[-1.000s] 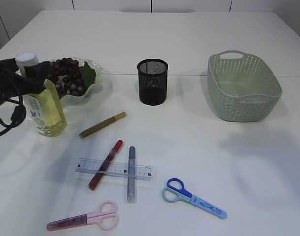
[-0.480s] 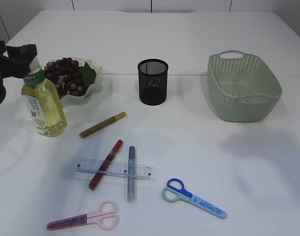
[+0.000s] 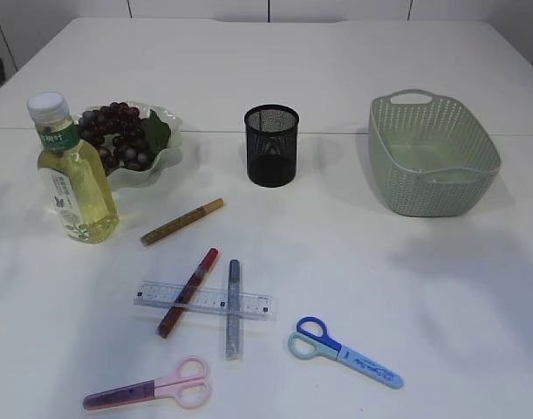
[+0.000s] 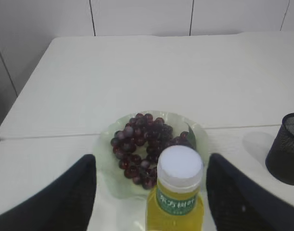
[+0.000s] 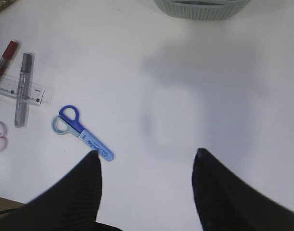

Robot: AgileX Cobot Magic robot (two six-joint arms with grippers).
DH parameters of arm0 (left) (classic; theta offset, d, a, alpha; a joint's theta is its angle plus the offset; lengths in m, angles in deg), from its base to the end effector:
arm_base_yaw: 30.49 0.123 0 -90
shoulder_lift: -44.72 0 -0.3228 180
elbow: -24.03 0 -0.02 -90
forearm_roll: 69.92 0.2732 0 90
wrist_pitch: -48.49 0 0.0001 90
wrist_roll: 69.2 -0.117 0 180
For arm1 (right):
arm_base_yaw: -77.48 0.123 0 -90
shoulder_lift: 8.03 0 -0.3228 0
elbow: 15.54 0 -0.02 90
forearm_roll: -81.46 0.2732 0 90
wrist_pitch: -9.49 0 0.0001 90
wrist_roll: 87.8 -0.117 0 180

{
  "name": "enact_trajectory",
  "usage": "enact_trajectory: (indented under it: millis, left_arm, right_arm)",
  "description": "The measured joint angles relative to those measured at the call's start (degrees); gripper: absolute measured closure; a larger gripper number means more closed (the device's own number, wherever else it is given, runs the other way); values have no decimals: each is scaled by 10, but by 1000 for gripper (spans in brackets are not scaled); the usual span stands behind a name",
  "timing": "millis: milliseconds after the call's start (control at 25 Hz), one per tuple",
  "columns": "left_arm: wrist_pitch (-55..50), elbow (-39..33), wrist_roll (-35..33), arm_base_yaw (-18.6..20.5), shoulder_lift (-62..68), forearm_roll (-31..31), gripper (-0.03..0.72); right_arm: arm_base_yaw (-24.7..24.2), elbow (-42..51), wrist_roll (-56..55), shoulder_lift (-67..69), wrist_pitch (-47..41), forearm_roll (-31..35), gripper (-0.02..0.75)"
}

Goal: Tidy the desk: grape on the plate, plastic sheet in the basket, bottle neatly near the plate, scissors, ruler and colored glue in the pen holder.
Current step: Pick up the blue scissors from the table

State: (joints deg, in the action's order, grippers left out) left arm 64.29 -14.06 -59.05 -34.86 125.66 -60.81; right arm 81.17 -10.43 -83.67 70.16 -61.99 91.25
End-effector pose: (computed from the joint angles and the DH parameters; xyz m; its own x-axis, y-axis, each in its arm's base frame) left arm 0.3101 -0.0287 0.2995 -0.2342 -0.0062 -0.9722 0.1123 0.9931 -0.0334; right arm 0.2508 0.0351 0.3864 -0.8985 -0.0751 -0.4326 -0.1483 0.9793 0.1381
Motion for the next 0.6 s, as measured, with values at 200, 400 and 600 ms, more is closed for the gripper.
enact_trajectory:
  millis: [200, 400, 600]
  left_arm:
    - [-166, 0, 2, 0, -106, -76, 179]
    - [-389, 55, 3, 0, -182, -121, 180]
    - [-620, 121, 1, 0, -199, -125, 201]
  right_arm:
    - [0, 0, 0, 1, 0, 10, 268]
    - [4, 0, 4, 16, 0, 33, 268]
    - [63, 0, 26, 39, 0, 33, 269]
